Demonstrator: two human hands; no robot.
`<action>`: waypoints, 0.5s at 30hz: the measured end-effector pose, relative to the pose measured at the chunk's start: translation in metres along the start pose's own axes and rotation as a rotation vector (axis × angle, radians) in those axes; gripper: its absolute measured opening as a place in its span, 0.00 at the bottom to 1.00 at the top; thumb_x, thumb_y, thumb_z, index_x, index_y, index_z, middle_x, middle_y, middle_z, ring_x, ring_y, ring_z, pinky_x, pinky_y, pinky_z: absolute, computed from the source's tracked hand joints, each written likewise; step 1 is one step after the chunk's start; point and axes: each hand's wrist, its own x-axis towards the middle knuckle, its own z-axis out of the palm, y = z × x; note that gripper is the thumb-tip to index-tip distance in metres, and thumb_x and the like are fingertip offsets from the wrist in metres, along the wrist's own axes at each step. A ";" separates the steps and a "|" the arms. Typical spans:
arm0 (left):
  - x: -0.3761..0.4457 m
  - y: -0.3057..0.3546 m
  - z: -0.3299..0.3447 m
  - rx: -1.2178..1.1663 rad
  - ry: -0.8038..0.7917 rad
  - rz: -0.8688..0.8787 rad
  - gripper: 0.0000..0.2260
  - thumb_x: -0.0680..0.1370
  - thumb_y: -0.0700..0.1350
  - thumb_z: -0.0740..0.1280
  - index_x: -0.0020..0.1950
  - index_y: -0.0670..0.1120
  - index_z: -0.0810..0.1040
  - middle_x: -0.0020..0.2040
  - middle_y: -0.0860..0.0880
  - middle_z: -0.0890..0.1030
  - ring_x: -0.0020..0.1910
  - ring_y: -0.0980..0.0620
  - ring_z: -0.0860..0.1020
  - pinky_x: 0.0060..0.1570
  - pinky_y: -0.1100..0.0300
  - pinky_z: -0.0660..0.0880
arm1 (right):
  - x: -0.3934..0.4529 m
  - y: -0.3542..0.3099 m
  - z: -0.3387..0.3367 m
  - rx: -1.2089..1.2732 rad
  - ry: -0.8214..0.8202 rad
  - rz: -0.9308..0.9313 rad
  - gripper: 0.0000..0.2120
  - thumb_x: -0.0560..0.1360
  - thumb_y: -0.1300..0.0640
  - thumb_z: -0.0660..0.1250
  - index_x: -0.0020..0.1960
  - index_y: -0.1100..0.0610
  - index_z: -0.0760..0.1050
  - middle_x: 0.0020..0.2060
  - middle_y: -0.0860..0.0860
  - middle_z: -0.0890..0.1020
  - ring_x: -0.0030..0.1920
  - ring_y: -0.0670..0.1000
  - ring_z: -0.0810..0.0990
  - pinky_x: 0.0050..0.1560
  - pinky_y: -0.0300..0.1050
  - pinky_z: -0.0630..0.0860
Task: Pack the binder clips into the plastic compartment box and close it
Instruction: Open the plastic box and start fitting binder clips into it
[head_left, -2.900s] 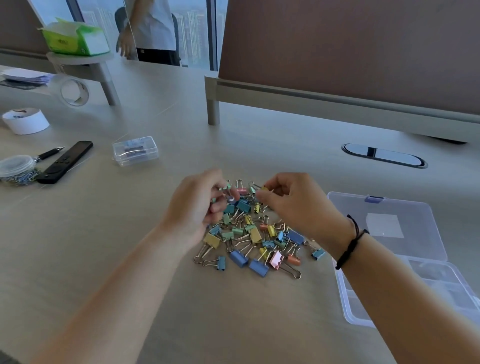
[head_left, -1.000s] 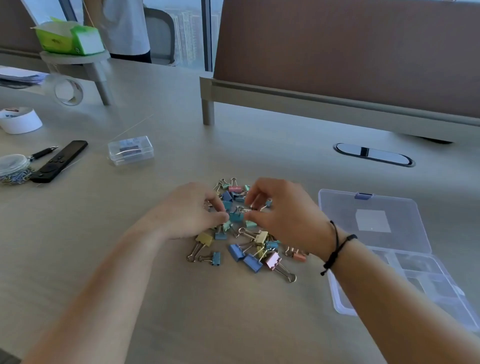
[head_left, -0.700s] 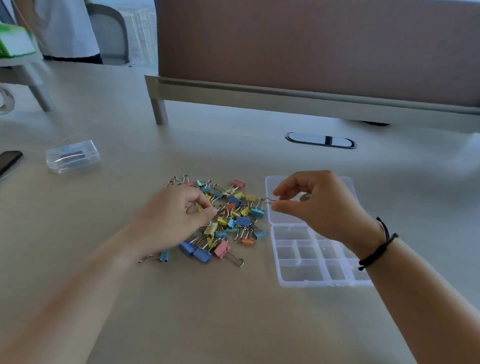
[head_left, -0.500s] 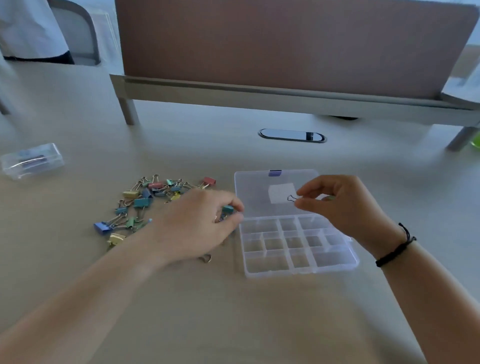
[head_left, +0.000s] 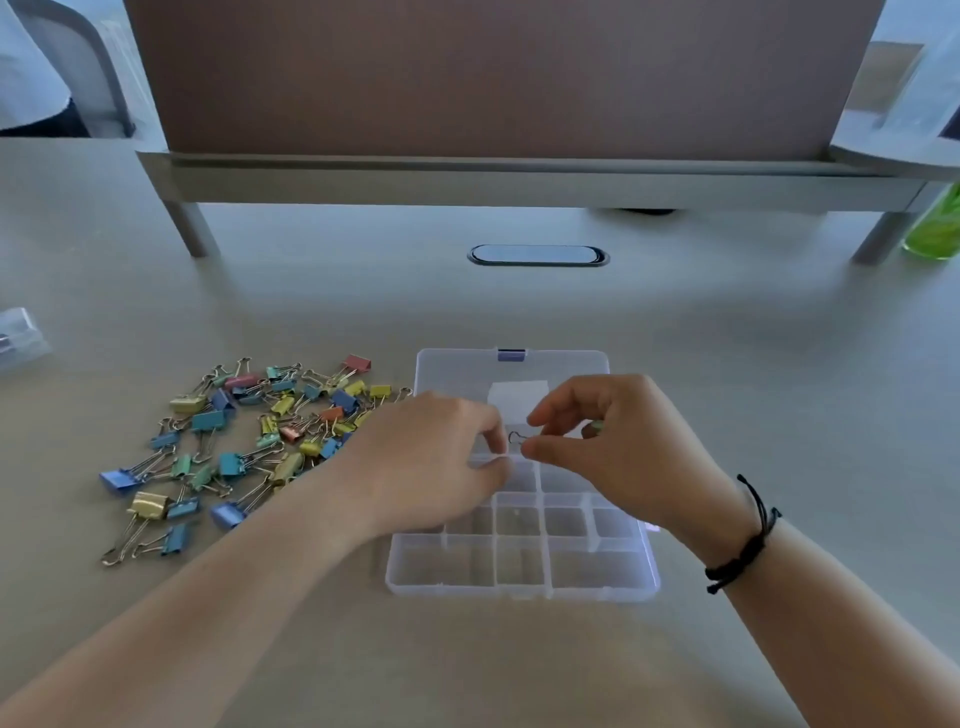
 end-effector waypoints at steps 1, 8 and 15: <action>-0.001 -0.001 0.001 -0.006 0.014 0.007 0.09 0.79 0.59 0.63 0.52 0.58 0.79 0.30 0.54 0.76 0.29 0.59 0.73 0.30 0.63 0.64 | -0.002 -0.002 -0.001 -0.012 0.004 -0.028 0.06 0.68 0.52 0.77 0.42 0.45 0.81 0.36 0.42 0.84 0.29 0.34 0.75 0.34 0.26 0.69; -0.012 -0.008 0.012 -0.100 0.170 0.111 0.11 0.77 0.60 0.67 0.55 0.59 0.81 0.24 0.54 0.70 0.28 0.56 0.74 0.26 0.69 0.62 | -0.007 -0.010 0.002 -0.059 -0.076 -0.127 0.03 0.71 0.56 0.76 0.40 0.51 0.82 0.23 0.31 0.74 0.26 0.33 0.74 0.29 0.26 0.67; -0.014 -0.007 0.005 -0.155 0.080 0.078 0.08 0.78 0.58 0.68 0.52 0.58 0.83 0.24 0.54 0.70 0.26 0.56 0.72 0.25 0.68 0.64 | -0.010 -0.010 0.004 -0.094 -0.081 -0.145 0.04 0.69 0.53 0.77 0.42 0.51 0.84 0.25 0.34 0.77 0.26 0.35 0.74 0.29 0.27 0.68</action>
